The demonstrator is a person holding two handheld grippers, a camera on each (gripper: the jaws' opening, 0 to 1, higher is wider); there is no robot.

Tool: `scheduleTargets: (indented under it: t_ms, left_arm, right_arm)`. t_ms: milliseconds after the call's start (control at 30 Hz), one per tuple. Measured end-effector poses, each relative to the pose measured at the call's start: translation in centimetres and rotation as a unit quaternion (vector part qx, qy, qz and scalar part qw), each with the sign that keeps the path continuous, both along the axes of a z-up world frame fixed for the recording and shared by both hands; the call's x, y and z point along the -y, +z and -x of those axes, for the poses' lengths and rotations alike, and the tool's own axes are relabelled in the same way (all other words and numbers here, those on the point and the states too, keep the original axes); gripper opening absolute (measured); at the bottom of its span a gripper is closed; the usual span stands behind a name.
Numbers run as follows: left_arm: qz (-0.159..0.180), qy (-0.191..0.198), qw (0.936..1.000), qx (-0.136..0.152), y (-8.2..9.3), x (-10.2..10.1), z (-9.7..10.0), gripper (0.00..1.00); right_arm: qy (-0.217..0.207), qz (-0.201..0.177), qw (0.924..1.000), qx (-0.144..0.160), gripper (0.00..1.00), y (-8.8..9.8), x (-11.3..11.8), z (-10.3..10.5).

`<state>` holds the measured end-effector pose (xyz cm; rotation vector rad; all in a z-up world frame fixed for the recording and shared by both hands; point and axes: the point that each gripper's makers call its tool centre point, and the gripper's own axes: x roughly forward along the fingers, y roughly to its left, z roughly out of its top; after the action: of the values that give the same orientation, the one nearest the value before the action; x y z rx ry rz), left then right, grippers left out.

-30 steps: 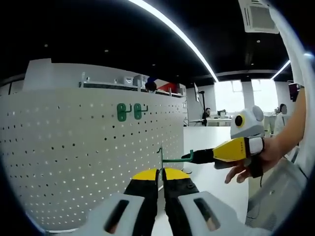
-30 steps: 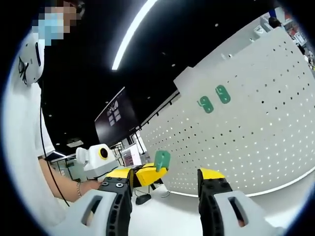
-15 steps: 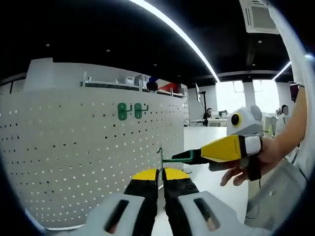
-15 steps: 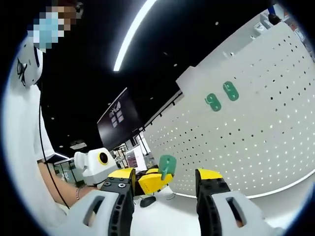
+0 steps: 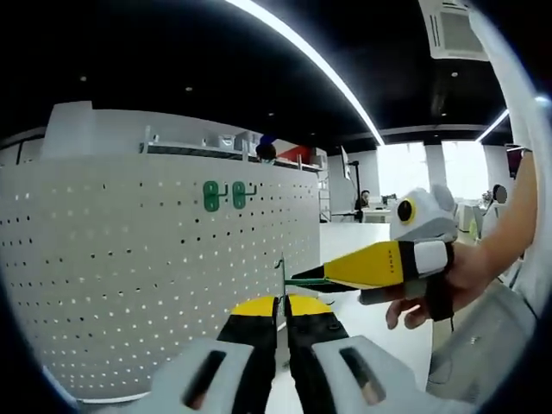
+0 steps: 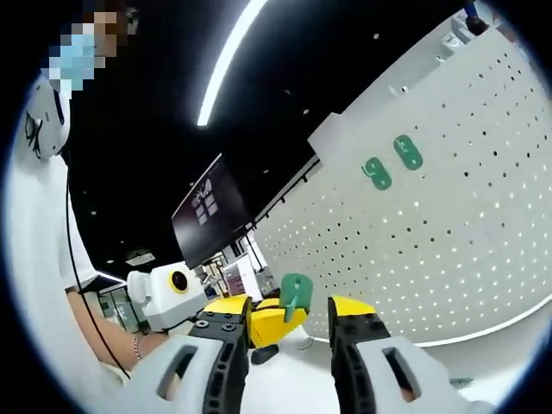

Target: Insert the hook assembly into the mounting plate slot until the hook locks in place.

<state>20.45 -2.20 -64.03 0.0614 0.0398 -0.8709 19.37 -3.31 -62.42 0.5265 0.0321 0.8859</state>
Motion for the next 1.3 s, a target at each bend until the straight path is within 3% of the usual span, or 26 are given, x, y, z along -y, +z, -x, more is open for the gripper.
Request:
scheduleTargets:
  t_ms: [500, 1300]
  left_arm:
    - [0.002, -0.001, 1.0, 0.0, 0.0, 0.2, 0.2, 0.03]
    - [-0.001, 0.019, 0.9998, -0.011, -0.6, -0.2, 0.0, 0.03]
  right_arm:
    - [0.003, 0.01, 0.9999, -0.009, 0.12, -0.3, -0.3, -0.4]
    - [-0.014, 0.004, 0.9993, -0.034, 0.02, -0.9, -0.7, -1.0]
